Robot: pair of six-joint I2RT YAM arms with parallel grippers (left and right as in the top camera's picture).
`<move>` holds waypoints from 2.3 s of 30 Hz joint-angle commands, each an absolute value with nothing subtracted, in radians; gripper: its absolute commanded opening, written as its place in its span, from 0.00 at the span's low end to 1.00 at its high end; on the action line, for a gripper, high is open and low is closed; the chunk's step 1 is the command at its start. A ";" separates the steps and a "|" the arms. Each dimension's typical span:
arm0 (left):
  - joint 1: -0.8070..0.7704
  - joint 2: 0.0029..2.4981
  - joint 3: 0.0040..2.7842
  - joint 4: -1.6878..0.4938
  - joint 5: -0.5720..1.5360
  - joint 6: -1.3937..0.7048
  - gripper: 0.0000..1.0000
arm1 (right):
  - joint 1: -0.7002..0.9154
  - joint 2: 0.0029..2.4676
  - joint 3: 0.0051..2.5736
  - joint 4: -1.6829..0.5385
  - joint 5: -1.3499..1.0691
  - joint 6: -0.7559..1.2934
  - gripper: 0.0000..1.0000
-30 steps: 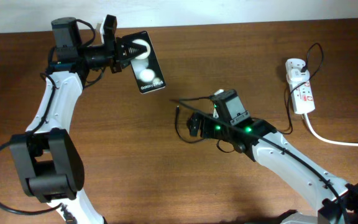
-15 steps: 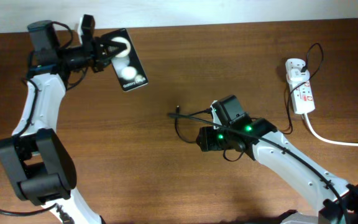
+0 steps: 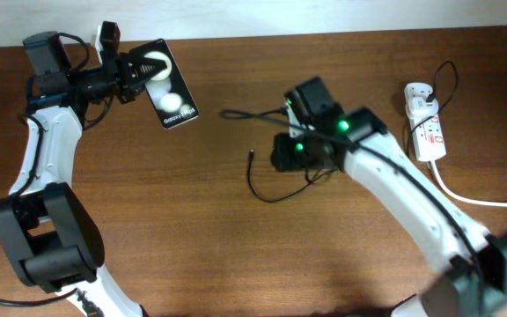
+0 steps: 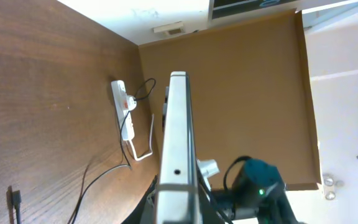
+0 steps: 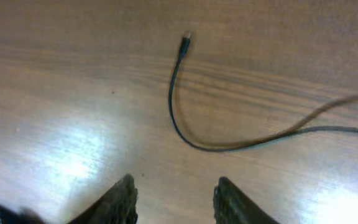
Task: Plug charger to phone and switch on socket
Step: 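Lower the right gripper onto the black cable's USB-C plug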
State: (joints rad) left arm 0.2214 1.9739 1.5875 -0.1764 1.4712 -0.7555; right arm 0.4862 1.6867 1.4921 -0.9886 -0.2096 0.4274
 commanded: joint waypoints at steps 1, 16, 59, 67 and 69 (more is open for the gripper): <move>0.246 1.971 1.596 -0.174 1.505 -0.741 0.00 | 0.491 1.828 1.630 -1.003 -0.204 0.415 0.41; 0.293 1.971 1.596 -0.175 1.524 -0.741 0.00 | 0.506 2.117 1.679 -0.849 -0.277 0.428 0.33; 0.330 1.971 1.596 -0.178 1.531 -0.742 0.00 | 0.553 2.278 1.676 -0.718 -0.156 0.604 0.24; 0.330 1.971 1.596 -0.178 1.540 -0.742 0.00 | 0.569 2.281 1.674 -0.746 -0.138 0.597 0.04; 0.330 1.971 1.596 -0.178 1.542 -0.742 0.00 | 0.560 2.280 1.679 -0.788 -0.118 0.552 0.04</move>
State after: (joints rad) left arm 0.3241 1.9743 1.5875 -0.1768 1.4967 -0.7551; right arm 0.5598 2.2452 1.6752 -0.7380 -0.1581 0.5980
